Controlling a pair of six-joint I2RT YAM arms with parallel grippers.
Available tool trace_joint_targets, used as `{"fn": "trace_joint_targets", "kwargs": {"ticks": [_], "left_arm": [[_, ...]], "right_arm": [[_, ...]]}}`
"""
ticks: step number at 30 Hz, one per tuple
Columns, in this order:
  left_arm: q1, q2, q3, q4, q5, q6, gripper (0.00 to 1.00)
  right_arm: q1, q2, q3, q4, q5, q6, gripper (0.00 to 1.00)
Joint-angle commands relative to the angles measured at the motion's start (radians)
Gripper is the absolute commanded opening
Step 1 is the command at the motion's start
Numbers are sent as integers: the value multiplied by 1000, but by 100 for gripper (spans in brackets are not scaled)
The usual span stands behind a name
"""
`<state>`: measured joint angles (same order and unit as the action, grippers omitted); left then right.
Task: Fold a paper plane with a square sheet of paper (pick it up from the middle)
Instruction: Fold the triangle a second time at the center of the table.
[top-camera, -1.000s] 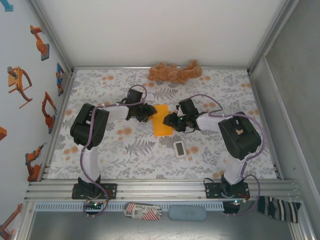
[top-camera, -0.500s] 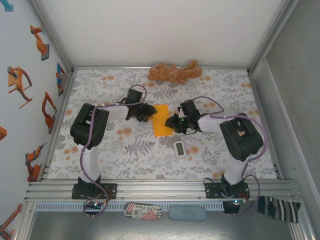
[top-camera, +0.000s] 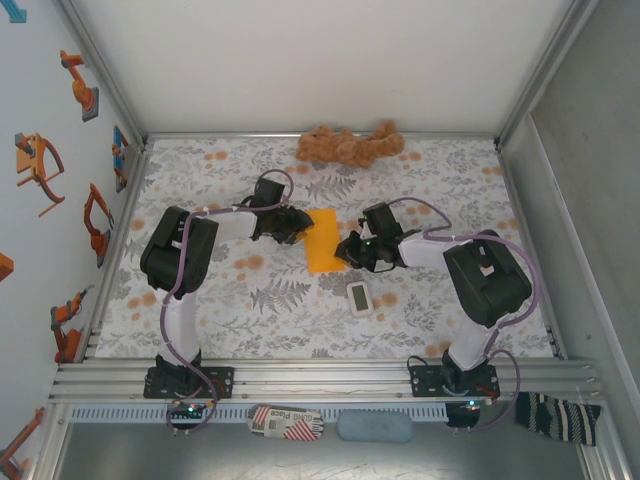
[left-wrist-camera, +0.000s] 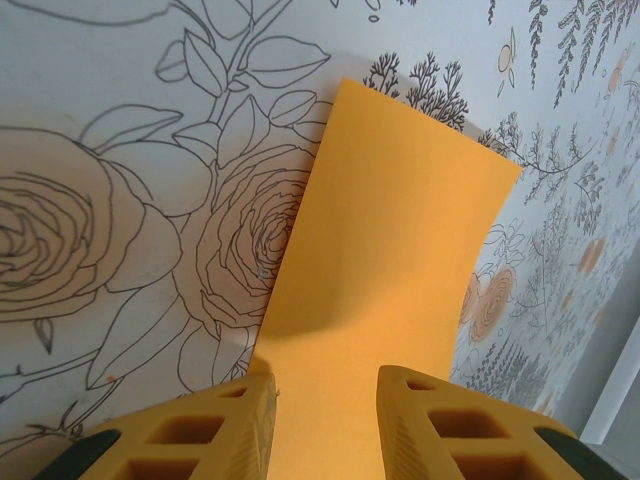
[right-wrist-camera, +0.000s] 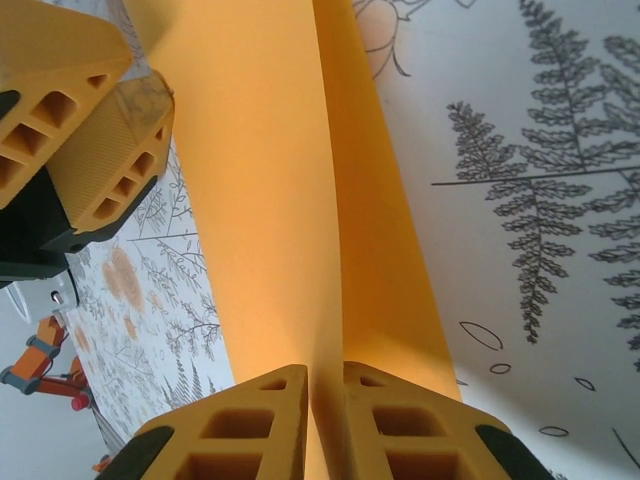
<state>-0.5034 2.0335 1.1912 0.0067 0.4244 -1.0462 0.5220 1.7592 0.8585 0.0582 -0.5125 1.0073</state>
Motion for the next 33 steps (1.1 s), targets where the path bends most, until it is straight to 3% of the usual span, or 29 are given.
{"fn": "trace_joint_targets", "kwargs": {"ticks": [1, 11, 33], "left_arm": [[5, 80, -36, -98, -70, 4, 35], [5, 70, -38, -87, -56, 14, 35], [4, 73, 2, -104, -8, 76, 36]], "right_arm": [[-4, -48, -18, -18, -7, 17, 15], [-4, -63, -13, -33, 0, 16, 0], [46, 98, 215, -93, -42, -23, 0]]}}
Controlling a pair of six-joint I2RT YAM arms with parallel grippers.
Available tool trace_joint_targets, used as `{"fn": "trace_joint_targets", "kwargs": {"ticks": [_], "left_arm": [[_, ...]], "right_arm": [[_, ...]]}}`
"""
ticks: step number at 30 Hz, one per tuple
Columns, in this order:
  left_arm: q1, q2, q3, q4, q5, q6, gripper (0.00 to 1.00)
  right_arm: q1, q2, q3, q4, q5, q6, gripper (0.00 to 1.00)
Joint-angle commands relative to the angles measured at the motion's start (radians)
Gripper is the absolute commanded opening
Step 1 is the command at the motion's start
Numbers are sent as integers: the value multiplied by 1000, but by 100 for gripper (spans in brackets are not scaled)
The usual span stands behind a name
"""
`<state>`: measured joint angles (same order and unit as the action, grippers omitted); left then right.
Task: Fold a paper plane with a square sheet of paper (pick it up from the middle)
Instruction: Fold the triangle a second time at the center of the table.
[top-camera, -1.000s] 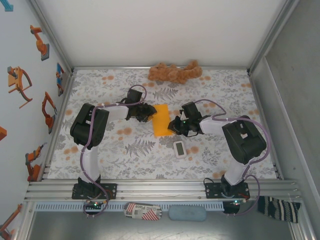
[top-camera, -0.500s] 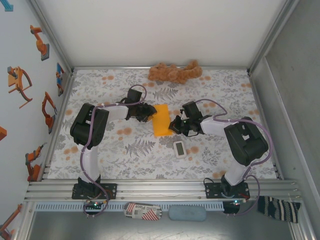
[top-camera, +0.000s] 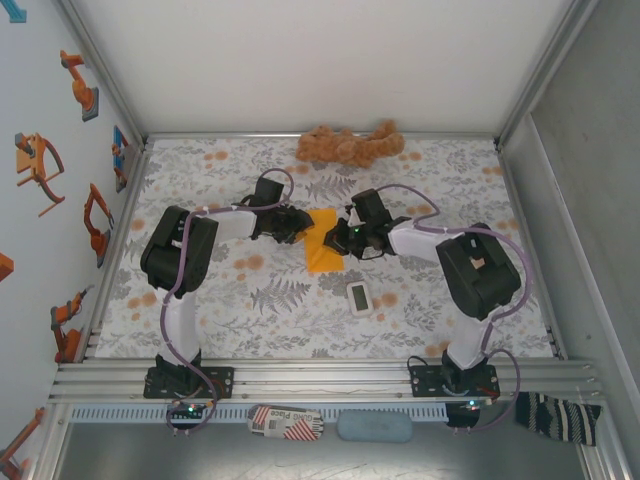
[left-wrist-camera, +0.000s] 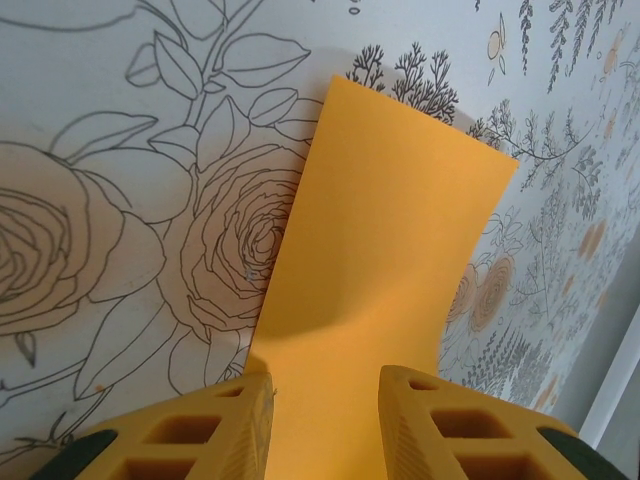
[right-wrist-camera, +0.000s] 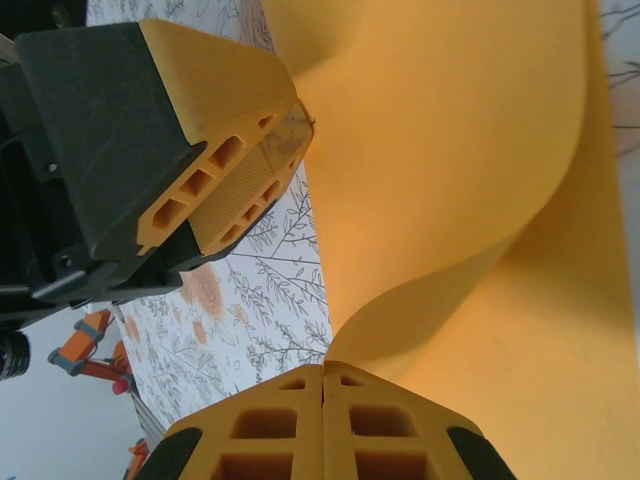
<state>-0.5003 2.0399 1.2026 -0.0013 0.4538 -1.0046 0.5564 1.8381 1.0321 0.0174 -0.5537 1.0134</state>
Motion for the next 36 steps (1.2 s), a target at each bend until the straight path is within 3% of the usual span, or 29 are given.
{"fn": "trace_joint_targets", "kwargs": {"ticks": [1, 13, 36], "left_arm": [[1, 64, -5, -101, -39, 37, 36], [1, 59, 22, -116, -27, 44, 36], [2, 55, -1, -131, -53, 38, 33]], "right_arm": [[13, 19, 46, -69, 4, -34, 0], [20, 83, 122, -122, 41, -38, 0], [32, 168, 169, -50, 51, -2, 0]]}}
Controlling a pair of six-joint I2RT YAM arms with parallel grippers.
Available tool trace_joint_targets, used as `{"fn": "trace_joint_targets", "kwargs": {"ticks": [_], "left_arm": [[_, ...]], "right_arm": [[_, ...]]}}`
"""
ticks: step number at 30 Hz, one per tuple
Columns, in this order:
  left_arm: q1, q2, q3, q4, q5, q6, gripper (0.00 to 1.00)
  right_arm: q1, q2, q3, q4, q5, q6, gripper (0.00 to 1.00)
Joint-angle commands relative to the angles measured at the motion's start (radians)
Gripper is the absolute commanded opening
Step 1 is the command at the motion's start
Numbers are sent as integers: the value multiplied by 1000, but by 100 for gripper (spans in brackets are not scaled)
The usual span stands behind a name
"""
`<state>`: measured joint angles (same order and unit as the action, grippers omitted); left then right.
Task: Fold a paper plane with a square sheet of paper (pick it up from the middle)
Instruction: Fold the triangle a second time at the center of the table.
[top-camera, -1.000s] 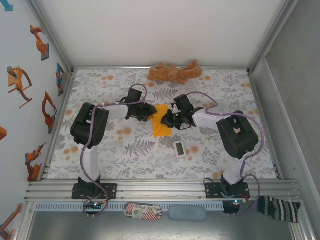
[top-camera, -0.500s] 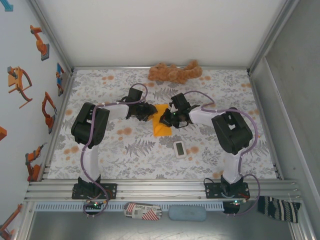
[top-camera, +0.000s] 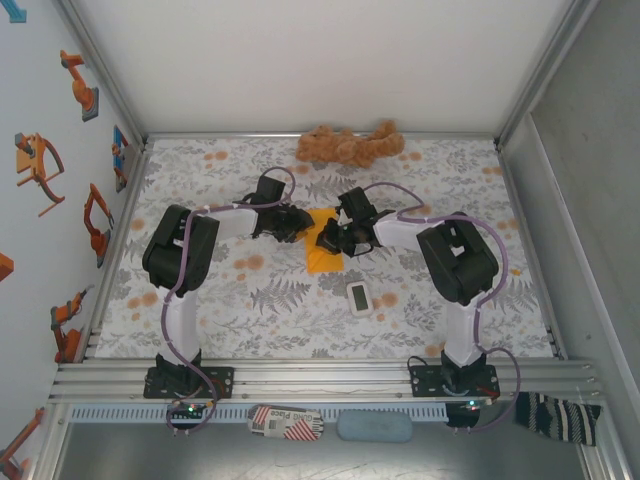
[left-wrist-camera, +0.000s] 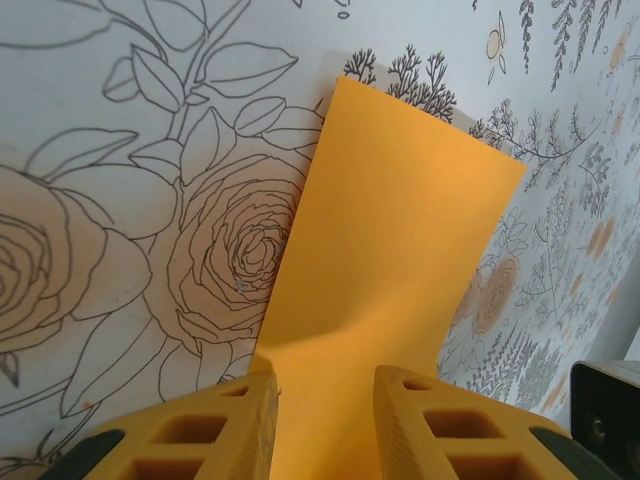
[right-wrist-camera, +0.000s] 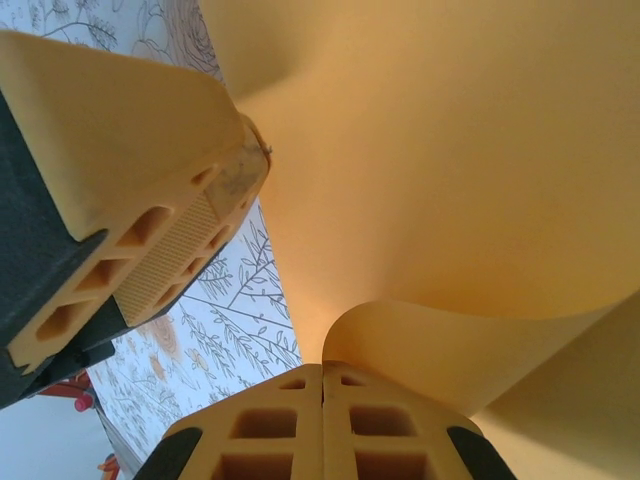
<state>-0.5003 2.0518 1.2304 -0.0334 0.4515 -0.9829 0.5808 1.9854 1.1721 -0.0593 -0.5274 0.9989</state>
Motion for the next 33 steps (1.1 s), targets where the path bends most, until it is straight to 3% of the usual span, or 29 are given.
{"fn": "trace_joint_targets", "kwargs": {"ticks": [1, 33], "left_arm": [[2, 44, -31, -100, -51, 16, 33], [3, 40, -29, -109, -51, 21, 32]], "right_arm": [[7, 21, 30, 29, 27, 14, 0], [8, 36, 38, 3, 3, -30, 0]]}}
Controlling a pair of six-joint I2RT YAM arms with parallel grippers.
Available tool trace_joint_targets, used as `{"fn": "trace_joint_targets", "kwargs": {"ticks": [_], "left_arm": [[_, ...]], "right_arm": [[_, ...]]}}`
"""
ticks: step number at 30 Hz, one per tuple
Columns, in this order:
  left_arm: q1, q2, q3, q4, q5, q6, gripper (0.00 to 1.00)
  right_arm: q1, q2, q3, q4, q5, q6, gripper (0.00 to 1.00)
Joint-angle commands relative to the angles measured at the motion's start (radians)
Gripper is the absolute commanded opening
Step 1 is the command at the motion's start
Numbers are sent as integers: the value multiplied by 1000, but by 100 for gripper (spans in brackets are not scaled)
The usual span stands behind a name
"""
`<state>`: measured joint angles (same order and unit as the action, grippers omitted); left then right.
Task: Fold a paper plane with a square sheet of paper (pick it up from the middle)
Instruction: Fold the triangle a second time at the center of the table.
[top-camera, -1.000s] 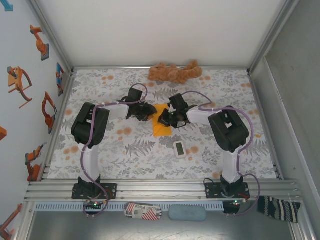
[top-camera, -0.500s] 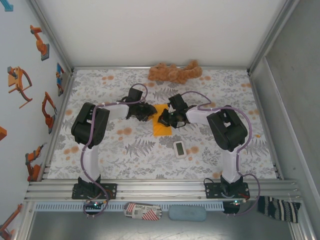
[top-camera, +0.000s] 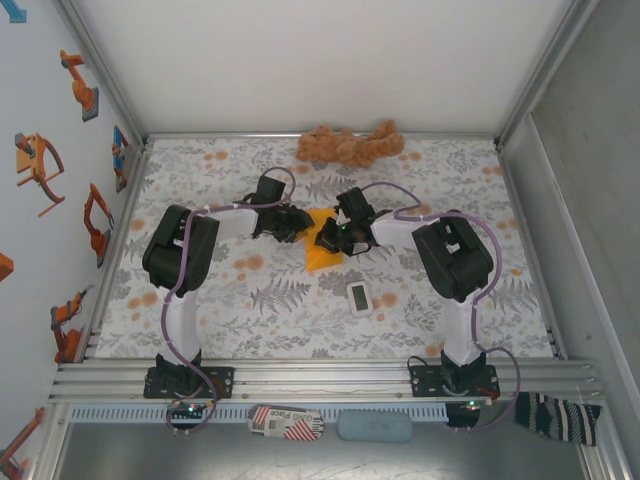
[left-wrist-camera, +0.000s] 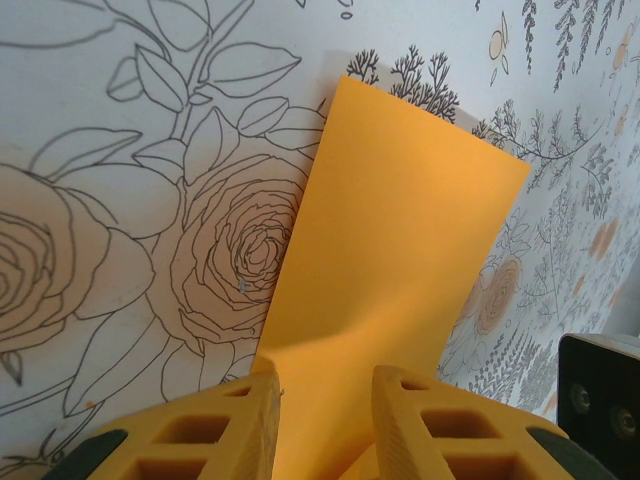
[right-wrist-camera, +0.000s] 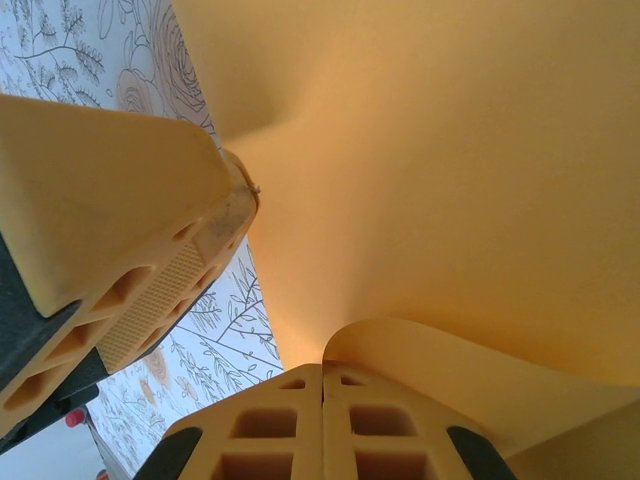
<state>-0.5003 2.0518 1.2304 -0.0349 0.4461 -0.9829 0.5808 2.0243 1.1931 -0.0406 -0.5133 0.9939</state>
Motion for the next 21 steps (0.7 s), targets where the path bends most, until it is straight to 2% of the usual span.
{"fn": "trace_joint_targets", "kwargs": {"ticks": [1, 21], "left_arm": [[3, 42, -29, -108, -47, 20, 32], [2, 42, -32, -108, -49, 21, 32]], "right_arm": [[8, -4, 15, -15, -11, -26, 0], [12, -7, 22, -35, -24, -57, 0]]}}
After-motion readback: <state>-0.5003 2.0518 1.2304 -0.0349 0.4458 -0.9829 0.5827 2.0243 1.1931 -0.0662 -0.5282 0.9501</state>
